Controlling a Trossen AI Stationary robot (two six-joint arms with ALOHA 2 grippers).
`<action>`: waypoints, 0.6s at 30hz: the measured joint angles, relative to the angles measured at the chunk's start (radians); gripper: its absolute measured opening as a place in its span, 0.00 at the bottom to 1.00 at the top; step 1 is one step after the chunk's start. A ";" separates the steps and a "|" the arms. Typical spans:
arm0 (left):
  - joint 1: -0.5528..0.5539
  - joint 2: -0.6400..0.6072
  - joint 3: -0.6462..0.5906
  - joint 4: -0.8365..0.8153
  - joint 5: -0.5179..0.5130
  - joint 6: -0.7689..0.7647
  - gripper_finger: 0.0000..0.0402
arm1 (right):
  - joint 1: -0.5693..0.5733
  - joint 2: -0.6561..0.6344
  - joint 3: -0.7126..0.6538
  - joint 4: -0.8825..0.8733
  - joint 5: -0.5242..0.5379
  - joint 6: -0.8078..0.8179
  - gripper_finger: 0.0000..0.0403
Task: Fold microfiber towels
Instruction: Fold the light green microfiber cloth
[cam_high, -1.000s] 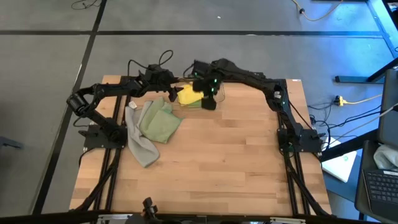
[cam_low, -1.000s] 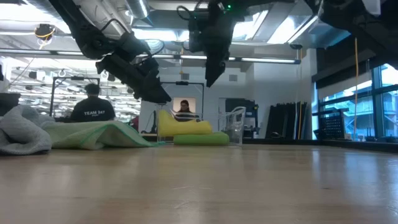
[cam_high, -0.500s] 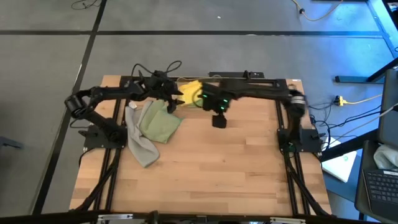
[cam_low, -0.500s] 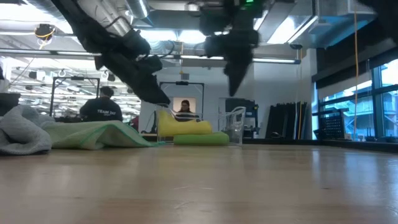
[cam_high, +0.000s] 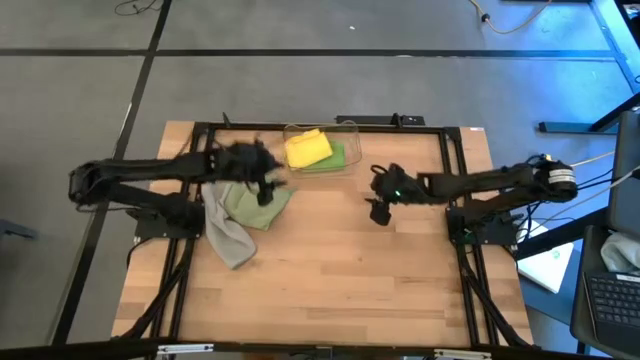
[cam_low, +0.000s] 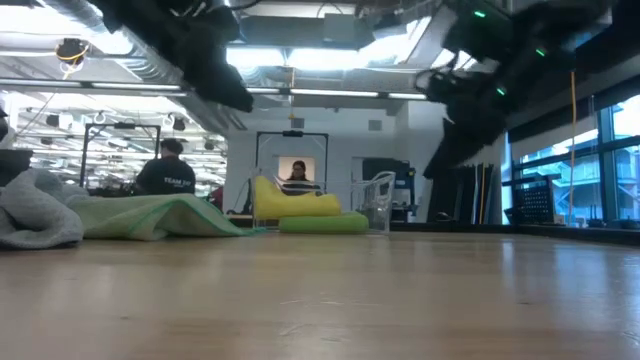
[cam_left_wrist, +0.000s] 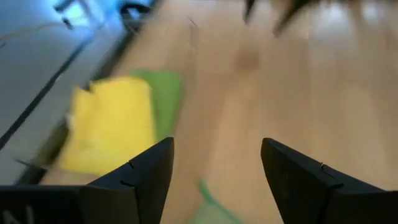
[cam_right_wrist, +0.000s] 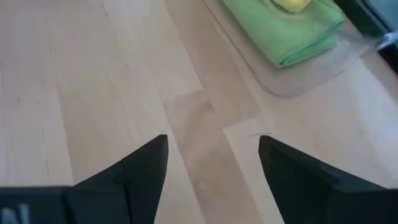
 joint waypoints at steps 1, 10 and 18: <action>-0.051 0.020 0.000 -0.006 -0.051 -0.019 0.58 | 0.014 -0.008 -0.048 0.070 0.016 0.021 0.63; -0.254 0.386 0.271 -0.384 -0.304 -0.219 0.58 | 0.157 -0.024 -0.312 0.560 0.096 0.051 0.63; -0.237 0.743 0.549 -0.824 -0.351 -0.443 0.58 | 0.234 -0.026 -0.334 0.639 0.141 -0.035 0.63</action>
